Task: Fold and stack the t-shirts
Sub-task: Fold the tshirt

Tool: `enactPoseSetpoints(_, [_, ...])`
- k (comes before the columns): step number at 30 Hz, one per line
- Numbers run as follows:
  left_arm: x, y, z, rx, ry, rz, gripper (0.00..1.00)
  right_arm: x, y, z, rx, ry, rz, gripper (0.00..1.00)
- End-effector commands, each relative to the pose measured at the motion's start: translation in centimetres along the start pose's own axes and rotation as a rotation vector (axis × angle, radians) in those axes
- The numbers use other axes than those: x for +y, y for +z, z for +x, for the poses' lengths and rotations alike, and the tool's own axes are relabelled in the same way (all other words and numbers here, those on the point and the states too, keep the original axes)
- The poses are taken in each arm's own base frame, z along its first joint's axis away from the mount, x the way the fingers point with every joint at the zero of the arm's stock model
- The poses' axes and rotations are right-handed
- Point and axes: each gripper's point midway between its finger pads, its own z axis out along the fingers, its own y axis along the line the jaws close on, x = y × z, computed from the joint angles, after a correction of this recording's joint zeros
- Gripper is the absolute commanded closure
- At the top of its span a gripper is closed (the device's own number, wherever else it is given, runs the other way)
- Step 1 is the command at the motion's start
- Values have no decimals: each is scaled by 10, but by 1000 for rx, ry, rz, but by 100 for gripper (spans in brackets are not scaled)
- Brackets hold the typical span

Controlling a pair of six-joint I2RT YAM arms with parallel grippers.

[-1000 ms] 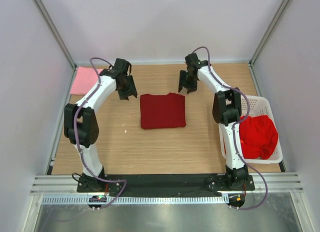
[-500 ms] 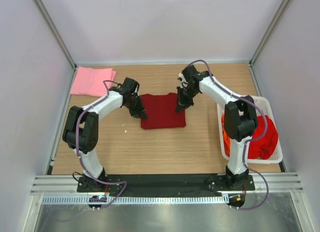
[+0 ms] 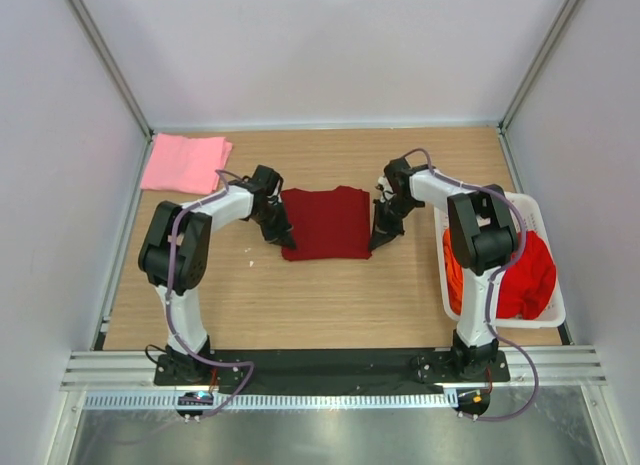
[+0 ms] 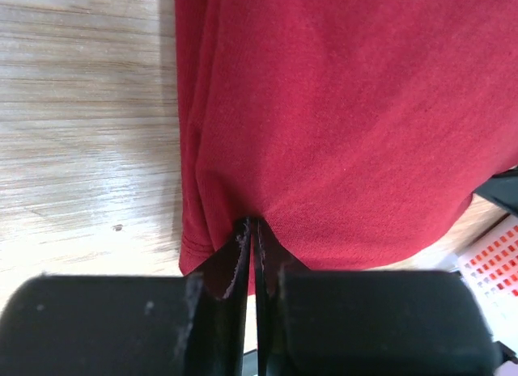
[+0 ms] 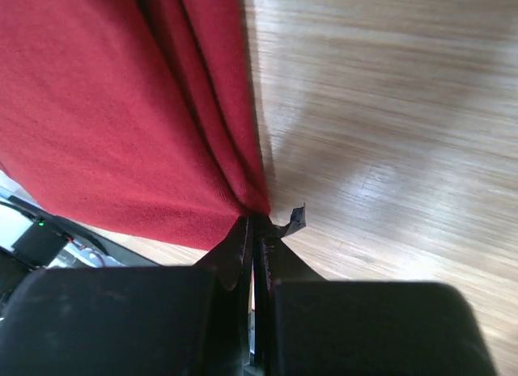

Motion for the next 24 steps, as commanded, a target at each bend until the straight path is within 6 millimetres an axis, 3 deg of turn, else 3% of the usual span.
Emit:
enactPoseSetpoints(1, [22,-10,4,-13,51,-99,95,5,-15,-21,-78,-77,43,99])
enactPoseSetpoints(5, [-15,-41,8,-15,95,0,91,40,-41,-13,-100,-131,8,99])
enactPoseSetpoints(8, [-42,-60,12,-31,113,71,87,89,-48,4,-100,-224,-67,99])
enactPoseSetpoints(11, [-49,-68,11,-44,101,93,87,133,-32,23,-50,-255,-175,99])
enactPoseSetpoints(13, [-46,-66,9,-49,99,75,87,145,-14,35,9,-231,-227,99])
enactPoseSetpoints(14, [-43,-64,9,-43,97,65,88,151,-8,30,0,-233,-263,99])
enactPoseSetpoints(18, [-41,-54,8,-26,86,66,89,140,24,34,70,-205,-284,99])
enactPoseSetpoints(22, [-33,-34,10,3,62,58,90,108,55,36,123,-168,-232,99])
enactPoseSetpoints(24, [-20,-21,14,28,46,21,91,102,57,32,124,-148,-236,99])
